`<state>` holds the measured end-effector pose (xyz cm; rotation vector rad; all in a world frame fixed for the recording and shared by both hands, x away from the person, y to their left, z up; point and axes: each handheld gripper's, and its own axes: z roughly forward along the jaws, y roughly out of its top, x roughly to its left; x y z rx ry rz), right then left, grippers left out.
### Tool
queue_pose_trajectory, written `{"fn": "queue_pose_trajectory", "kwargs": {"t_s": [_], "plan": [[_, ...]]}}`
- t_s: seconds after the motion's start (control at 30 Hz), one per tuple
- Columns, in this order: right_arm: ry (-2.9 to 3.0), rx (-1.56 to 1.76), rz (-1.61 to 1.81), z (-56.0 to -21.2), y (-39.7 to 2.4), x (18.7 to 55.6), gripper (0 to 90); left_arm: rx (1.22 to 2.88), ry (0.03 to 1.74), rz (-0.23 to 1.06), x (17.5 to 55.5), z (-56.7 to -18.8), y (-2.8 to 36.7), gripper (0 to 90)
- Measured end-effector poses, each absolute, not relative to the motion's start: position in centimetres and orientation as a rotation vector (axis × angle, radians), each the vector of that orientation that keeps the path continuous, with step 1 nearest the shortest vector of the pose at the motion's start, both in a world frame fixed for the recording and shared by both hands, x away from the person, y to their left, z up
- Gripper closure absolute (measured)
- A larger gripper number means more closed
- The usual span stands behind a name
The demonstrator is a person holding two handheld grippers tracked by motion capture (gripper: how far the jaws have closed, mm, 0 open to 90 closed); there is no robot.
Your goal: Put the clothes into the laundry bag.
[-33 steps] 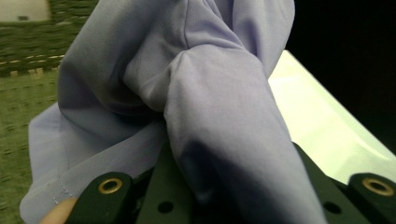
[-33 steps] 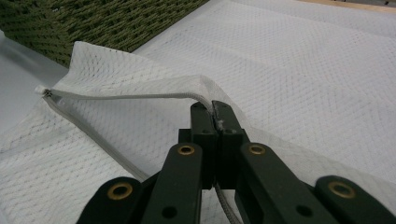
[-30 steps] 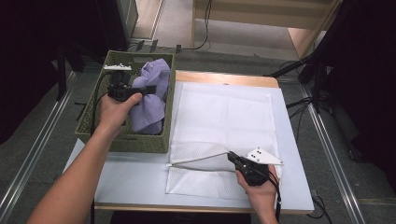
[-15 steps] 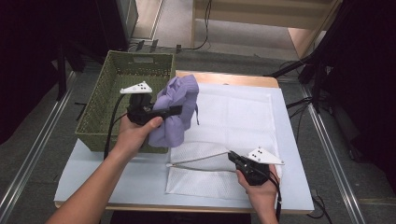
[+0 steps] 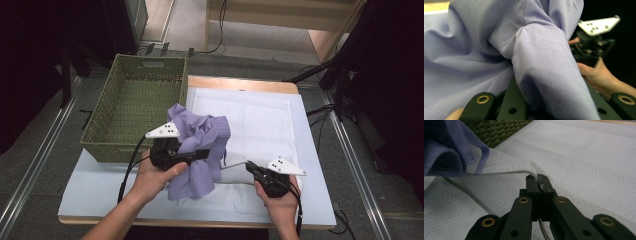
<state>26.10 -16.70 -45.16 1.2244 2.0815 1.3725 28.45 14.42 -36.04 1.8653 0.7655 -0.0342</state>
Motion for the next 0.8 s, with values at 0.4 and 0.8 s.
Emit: {"fn": "queue_pose_trajectory", "kwargs": {"t_s": [0.4,0.8], "plan": [[2.077,1.234,1.382,-45.1,-16.7,26.1,89.8,1.904,0.645,-0.219,24.0,-38.4,11.1,79.1],[2.062,1.24,1.411,-44.7,-16.9,26.1,89.7,2.073,0.708,-0.291,25.0,-44.3,8.6,77.1]]}}
